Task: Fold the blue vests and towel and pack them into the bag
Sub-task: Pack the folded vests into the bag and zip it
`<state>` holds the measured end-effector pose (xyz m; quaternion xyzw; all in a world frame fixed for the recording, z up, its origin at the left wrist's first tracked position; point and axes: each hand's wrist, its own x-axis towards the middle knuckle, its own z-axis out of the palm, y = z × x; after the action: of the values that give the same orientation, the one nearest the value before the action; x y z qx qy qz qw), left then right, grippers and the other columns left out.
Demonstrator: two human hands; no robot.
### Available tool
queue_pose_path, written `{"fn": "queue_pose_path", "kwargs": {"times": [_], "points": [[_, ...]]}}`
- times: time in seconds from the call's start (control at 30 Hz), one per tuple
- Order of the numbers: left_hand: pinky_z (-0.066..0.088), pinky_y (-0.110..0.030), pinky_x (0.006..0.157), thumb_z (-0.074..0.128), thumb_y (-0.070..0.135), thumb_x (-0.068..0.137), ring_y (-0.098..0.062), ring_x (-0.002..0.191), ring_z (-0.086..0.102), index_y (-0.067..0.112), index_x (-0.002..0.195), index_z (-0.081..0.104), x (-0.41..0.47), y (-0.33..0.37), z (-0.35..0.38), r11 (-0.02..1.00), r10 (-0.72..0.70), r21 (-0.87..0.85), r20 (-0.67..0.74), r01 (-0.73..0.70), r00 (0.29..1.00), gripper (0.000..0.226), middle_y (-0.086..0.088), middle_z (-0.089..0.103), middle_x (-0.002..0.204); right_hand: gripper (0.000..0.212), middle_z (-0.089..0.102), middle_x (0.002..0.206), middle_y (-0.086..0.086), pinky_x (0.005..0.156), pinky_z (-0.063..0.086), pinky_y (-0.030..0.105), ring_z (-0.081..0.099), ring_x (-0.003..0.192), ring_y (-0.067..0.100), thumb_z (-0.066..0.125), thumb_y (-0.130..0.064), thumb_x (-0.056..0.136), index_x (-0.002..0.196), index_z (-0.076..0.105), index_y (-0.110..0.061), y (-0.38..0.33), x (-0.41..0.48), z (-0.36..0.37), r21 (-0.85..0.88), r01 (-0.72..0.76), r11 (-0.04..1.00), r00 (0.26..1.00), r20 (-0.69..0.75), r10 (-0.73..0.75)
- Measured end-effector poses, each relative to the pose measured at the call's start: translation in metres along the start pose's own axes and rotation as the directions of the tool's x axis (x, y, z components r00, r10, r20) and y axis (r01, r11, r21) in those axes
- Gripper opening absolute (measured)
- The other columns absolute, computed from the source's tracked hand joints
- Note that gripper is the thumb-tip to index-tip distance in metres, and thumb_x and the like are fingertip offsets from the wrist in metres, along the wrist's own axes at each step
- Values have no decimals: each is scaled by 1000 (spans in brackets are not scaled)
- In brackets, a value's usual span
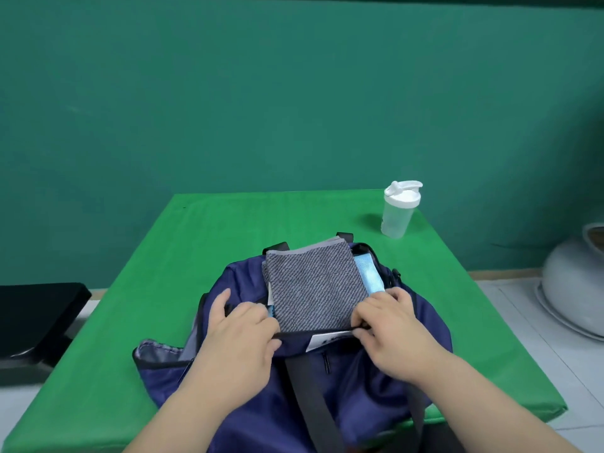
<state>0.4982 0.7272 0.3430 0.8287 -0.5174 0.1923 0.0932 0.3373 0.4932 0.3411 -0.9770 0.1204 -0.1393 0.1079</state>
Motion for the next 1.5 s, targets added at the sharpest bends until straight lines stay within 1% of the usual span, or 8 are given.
{"fn": "queue_pose_path", "kwargs": {"times": [0.1, 0.27, 0.67, 0.9, 1.1, 1.23, 1.37, 1.5], "points": [[32, -46, 100, 66, 29, 83, -11, 72, 55, 33, 78, 53, 10, -5, -11, 998, -24, -54, -18, 23, 1000, 15, 16, 45, 76, 15, 52, 84, -18, 111, 20, 30, 47, 86, 4, 59, -22, 88, 86, 49, -33, 1, 13, -16, 61, 16, 998, 1000, 16, -17], [29, -36, 71, 62, 28, 91, -17, 72, 55, 30, 84, 53, 40, -19, -21, 992, -112, -67, -64, 107, 992, 12, 13, 50, 76, 9, 51, 91, -16, 95, 34, 32, 48, 89, 18, 54, -25, 96, 91, 51, -32, 0, 49, -37, 122, -29, 992, 1000, 5, 29], [30, -36, 75, 65, 43, 86, -15, 79, 53, 33, 79, 58, 45, -37, 18, 958, -285, -42, 7, 285, 959, 13, 16, 52, 78, 7, 52, 96, -23, 96, 40, 33, 47, 96, -2, 64, -36, 92, 99, 66, -35, 24, 97, -21, 196, -75, 978, 997, 14, 74], [27, -34, 83, 19, 57, 91, -11, 95, 51, 36, 87, 62, 62, -49, 5, 896, -392, -182, 105, 405, 914, 48, 18, 54, 91, 27, 57, 103, -9, 99, 41, 35, 51, 107, 19, 63, -9, 87, 107, 70, -26, 58, 139, -22, 118, -154, 981, 988, 22, 153], [29, -36, 93, 54, 61, 85, -11, 113, 46, 41, 113, 59, 84, -62, 3, 944, -295, -23, 380, 328, 876, 34, 16, 52, 110, 35, 61, 112, -3, 98, 46, 43, 54, 112, 24, 60, -15, 83, 111, 69, -33, 69, 168, -15, -63, -143, 988, 967, 206, 153], [35, -37, 77, 60, 64, 68, -15, 91, 55, 37, 91, 64, 82, -67, 18, 969, -248, 68, 331, 239, 910, 35, 13, 54, 87, 23, 61, 109, -7, 92, 42, 37, 54, 109, 21, 60, -27, 89, 107, 69, -38, 74, 176, -9, -134, -140, 981, 965, 205, 165], [38, -34, 58, 59, 39, 64, -17, 59, 51, 29, 53, 52, 80, -69, 25, 984, -174, 83, 206, 160, 963, 17, 10, 45, 56, 21, 65, 106, -9, 90, 44, 36, 59, 103, 18, 57, -30, 93, 106, 71, -36, 71, 180, -7, -131, -149, 980, 973, 158, 169], [41, -36, 65, 60, 35, 81, -21, 66, 57, 25, 66, 52, 90, -70, 20, 940, -342, 67, 142, 335, 929, 19, 6, 57, 61, 14, 72, 95, -9, 85, 53, 36, 65, 92, 19, 61, -34, 91, 97, 73, -30, 63, 194, -14, -20, -267, 964, 958, 100, 267]]}}
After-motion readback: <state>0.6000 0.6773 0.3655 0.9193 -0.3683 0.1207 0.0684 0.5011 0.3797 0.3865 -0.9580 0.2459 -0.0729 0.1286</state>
